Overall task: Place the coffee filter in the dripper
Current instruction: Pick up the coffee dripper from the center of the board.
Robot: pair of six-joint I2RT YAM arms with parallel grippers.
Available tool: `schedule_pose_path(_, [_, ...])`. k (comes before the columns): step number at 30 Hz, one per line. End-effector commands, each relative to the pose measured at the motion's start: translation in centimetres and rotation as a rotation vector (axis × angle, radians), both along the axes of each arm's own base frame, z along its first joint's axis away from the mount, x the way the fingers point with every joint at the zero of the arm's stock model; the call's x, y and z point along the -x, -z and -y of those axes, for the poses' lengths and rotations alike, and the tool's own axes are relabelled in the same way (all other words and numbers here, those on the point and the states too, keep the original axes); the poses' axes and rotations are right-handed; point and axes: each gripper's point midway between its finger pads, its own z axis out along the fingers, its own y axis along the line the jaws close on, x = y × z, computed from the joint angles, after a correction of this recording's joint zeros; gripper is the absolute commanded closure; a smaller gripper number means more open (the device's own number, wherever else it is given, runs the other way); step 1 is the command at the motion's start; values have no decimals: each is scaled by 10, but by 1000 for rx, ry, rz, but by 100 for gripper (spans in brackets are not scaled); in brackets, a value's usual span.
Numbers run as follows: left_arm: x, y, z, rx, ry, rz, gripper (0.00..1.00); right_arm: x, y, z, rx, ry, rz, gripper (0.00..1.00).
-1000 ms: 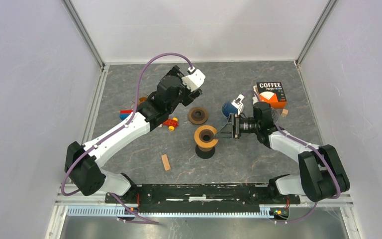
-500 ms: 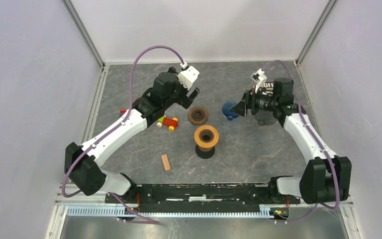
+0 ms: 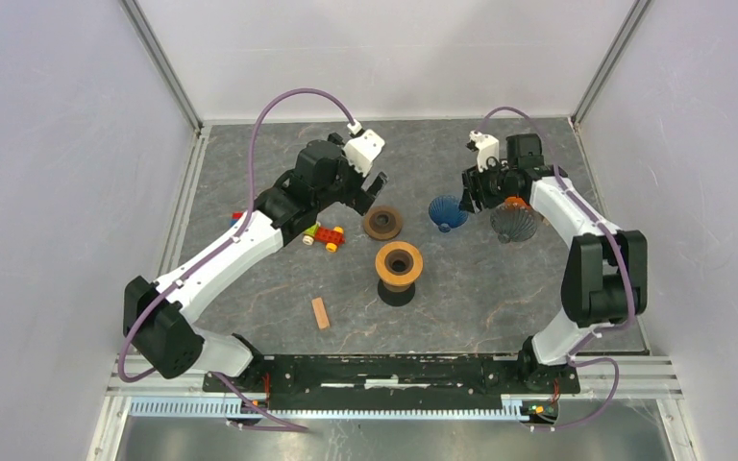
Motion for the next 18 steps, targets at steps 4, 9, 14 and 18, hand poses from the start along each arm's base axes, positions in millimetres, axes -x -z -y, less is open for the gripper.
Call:
schedule_pose_path(4, [4,-35,2,107,-13,45,0,-13,11,-6,62,-33,4,47])
schedule_pose_path(9, [4,-37,2,111,-14,49,0,-16,23,-9,73,-29,-23,50])
schedule_pose_path(14, [3,-38,3,113,-13,55,0,-19,29,-8,78,-13,-31,56])
schedule_pose_path(18, [3,-37,3,112,-13,52,0,-23,30,-8,82,3,-28,65])
